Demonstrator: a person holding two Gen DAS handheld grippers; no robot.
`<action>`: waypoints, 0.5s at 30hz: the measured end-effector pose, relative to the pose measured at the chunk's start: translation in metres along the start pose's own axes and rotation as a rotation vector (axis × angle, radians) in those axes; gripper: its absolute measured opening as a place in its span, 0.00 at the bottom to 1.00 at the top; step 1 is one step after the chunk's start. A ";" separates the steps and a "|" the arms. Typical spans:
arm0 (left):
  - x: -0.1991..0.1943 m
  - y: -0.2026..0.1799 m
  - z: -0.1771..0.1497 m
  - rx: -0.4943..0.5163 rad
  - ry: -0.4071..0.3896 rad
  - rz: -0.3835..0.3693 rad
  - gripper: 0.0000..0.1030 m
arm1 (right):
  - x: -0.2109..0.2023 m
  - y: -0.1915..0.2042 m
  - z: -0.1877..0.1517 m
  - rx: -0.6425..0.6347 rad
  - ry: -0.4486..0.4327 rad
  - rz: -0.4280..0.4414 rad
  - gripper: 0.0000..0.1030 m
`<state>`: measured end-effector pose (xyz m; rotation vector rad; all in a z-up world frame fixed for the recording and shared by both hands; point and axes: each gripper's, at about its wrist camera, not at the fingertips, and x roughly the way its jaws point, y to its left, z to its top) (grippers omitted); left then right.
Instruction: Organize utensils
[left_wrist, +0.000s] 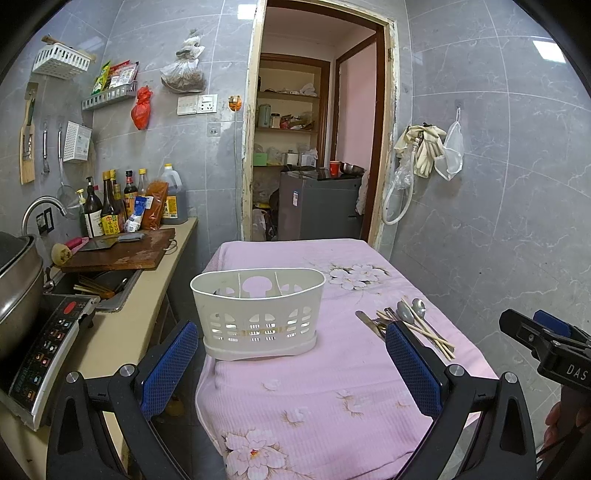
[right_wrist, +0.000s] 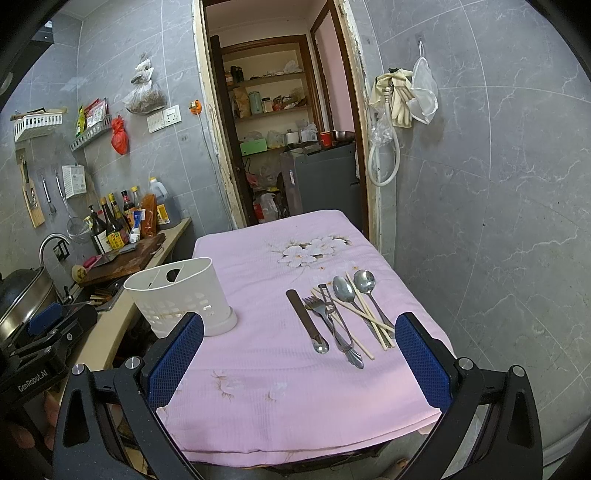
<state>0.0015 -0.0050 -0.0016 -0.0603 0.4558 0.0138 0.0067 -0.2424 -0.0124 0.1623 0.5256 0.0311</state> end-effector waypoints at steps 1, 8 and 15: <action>0.000 0.000 0.000 0.000 0.000 -0.001 0.99 | 0.000 0.000 0.000 0.000 0.000 0.000 0.99; 0.000 0.000 -0.001 -0.001 0.001 -0.001 0.99 | 0.001 0.000 -0.001 0.000 0.001 0.000 0.99; 0.000 0.000 -0.001 -0.002 0.001 -0.001 0.99 | 0.001 0.000 -0.001 0.000 0.002 0.000 0.99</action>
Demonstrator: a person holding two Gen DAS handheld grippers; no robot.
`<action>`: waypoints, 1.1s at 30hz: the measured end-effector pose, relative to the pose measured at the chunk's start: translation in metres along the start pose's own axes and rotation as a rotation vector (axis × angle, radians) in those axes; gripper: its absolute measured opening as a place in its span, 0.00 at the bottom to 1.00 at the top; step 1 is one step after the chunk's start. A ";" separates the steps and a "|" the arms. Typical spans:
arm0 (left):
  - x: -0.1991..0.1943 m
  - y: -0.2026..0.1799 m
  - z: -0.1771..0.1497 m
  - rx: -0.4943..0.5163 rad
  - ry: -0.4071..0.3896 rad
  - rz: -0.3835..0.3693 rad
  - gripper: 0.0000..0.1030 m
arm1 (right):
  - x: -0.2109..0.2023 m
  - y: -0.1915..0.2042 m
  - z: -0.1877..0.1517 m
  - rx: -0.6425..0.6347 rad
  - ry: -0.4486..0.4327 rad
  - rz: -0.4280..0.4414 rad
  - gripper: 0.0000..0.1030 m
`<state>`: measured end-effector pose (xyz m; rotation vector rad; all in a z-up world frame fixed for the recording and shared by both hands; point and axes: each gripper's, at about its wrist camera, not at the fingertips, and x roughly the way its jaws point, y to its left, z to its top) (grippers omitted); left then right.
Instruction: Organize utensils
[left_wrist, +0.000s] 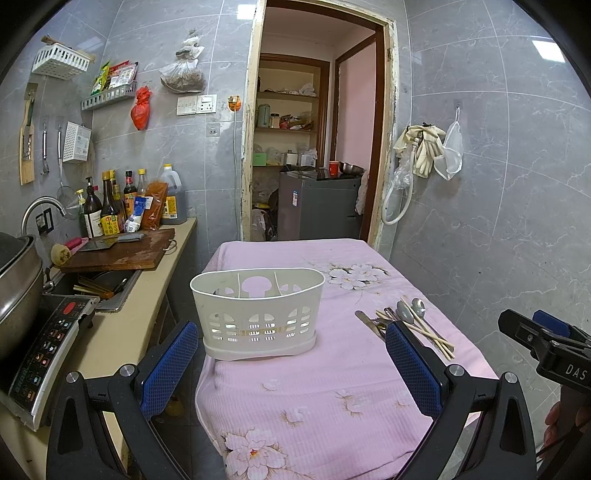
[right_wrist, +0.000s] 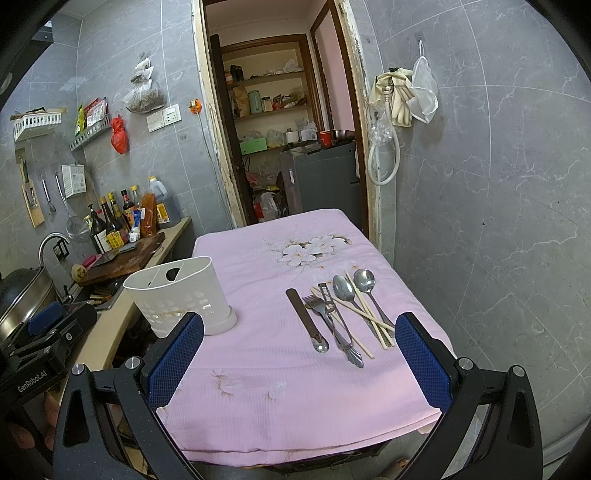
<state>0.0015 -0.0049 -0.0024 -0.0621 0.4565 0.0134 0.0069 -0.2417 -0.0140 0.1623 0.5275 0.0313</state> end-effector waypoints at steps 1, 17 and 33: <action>0.000 0.000 0.000 0.000 0.000 0.000 0.99 | 0.000 0.000 0.000 0.000 0.000 0.000 0.99; 0.002 -0.002 -0.004 -0.001 0.001 -0.001 0.99 | 0.001 -0.001 -0.001 0.001 0.002 0.000 0.99; 0.002 -0.002 -0.004 -0.002 0.002 -0.001 0.99 | 0.002 -0.002 -0.001 0.001 0.004 0.000 0.99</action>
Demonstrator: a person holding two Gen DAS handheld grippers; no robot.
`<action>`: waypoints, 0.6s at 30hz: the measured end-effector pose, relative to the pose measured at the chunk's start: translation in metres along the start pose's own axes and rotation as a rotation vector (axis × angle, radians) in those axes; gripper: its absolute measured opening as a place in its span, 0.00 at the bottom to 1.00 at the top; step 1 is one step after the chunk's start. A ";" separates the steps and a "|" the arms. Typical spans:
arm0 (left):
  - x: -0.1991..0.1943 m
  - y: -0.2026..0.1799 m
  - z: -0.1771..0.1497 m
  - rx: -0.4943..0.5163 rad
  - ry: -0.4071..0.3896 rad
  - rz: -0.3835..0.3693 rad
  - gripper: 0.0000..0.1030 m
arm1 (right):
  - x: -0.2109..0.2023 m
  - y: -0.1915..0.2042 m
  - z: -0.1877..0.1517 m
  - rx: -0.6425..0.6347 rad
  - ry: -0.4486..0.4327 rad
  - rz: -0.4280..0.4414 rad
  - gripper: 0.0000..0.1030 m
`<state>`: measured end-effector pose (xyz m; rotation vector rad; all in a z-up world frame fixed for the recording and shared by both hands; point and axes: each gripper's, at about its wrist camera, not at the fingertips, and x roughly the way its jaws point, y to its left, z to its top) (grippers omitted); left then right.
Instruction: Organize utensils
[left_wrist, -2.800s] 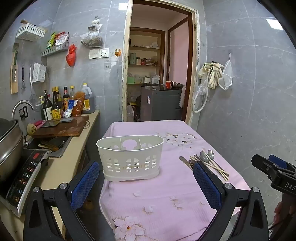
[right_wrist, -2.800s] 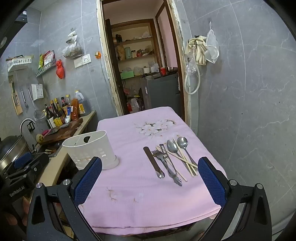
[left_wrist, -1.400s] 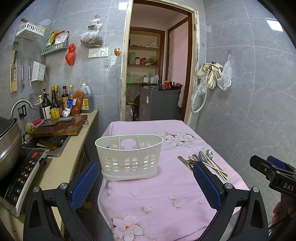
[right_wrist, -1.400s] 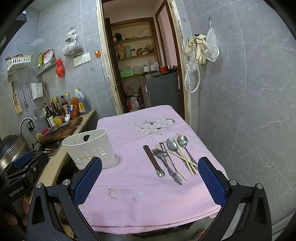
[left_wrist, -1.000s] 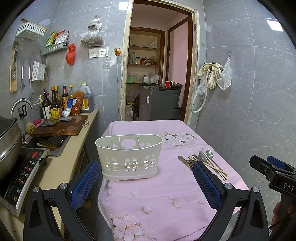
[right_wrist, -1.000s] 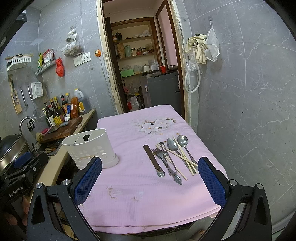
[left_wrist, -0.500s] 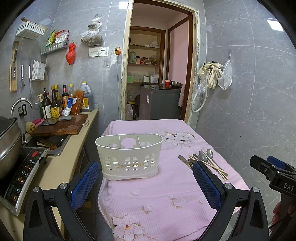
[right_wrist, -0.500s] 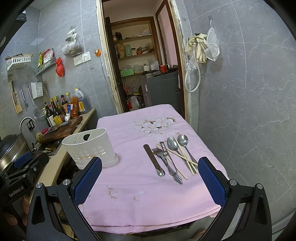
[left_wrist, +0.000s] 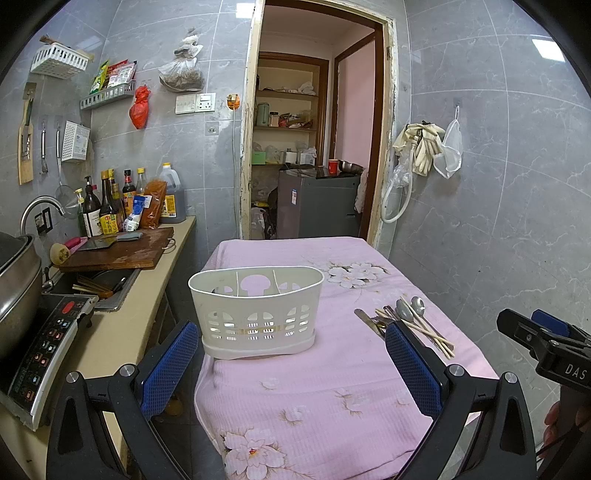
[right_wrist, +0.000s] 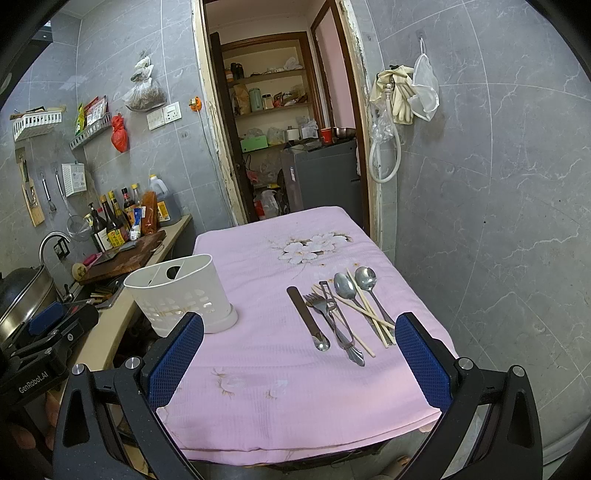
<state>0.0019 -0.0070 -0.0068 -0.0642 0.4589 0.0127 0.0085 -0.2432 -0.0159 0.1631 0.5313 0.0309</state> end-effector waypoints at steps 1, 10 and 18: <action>0.000 0.000 0.000 0.000 0.000 0.000 0.99 | 0.000 0.000 0.000 0.000 0.000 0.000 0.99; 0.000 0.000 0.000 0.000 0.001 0.001 0.99 | 0.000 0.000 0.000 0.001 0.001 -0.001 0.99; 0.004 0.000 -0.003 0.001 0.001 0.004 0.99 | 0.000 0.000 0.001 0.002 -0.003 0.000 0.99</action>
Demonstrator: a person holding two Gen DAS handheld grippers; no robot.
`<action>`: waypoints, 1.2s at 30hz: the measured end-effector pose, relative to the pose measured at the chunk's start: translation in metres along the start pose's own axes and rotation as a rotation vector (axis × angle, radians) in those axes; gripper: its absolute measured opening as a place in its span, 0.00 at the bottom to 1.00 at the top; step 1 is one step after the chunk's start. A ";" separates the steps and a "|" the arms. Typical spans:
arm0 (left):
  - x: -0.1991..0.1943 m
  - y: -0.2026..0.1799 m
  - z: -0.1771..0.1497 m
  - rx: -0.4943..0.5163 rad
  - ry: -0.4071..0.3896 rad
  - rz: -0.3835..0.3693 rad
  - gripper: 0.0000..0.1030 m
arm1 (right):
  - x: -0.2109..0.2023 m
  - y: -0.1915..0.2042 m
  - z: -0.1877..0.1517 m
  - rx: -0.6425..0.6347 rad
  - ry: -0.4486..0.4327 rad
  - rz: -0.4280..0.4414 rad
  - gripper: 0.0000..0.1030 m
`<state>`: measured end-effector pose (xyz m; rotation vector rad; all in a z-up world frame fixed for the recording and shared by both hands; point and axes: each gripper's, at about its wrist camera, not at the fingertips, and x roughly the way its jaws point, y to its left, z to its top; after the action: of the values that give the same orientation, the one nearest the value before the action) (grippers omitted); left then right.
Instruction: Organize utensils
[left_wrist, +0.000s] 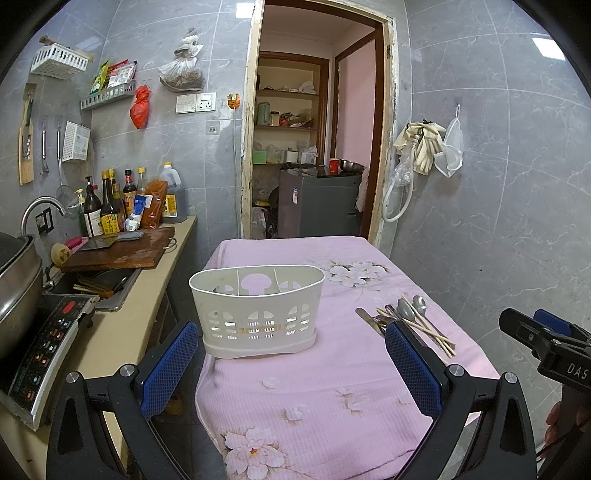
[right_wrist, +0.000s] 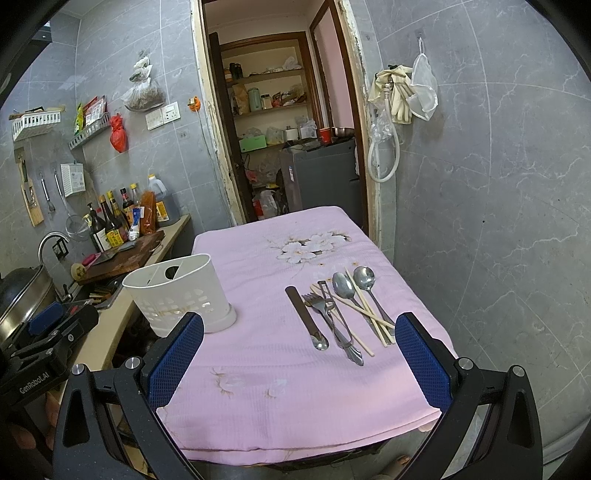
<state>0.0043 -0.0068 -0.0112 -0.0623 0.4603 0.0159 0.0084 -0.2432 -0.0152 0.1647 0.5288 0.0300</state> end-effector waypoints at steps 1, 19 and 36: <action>0.001 0.000 -0.001 0.001 -0.001 0.000 0.99 | -0.001 0.000 0.000 -0.001 -0.003 0.000 0.99; 0.031 -0.018 0.024 0.011 -0.009 -0.035 0.99 | 0.017 -0.021 0.030 -0.049 -0.053 -0.054 0.99; 0.155 -0.109 0.031 -0.052 0.158 -0.127 0.99 | 0.136 -0.129 0.078 -0.065 0.094 0.079 0.92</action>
<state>0.1596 -0.1138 -0.0461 -0.1442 0.6134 -0.1028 0.1636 -0.3725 -0.0379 0.1206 0.6143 0.1327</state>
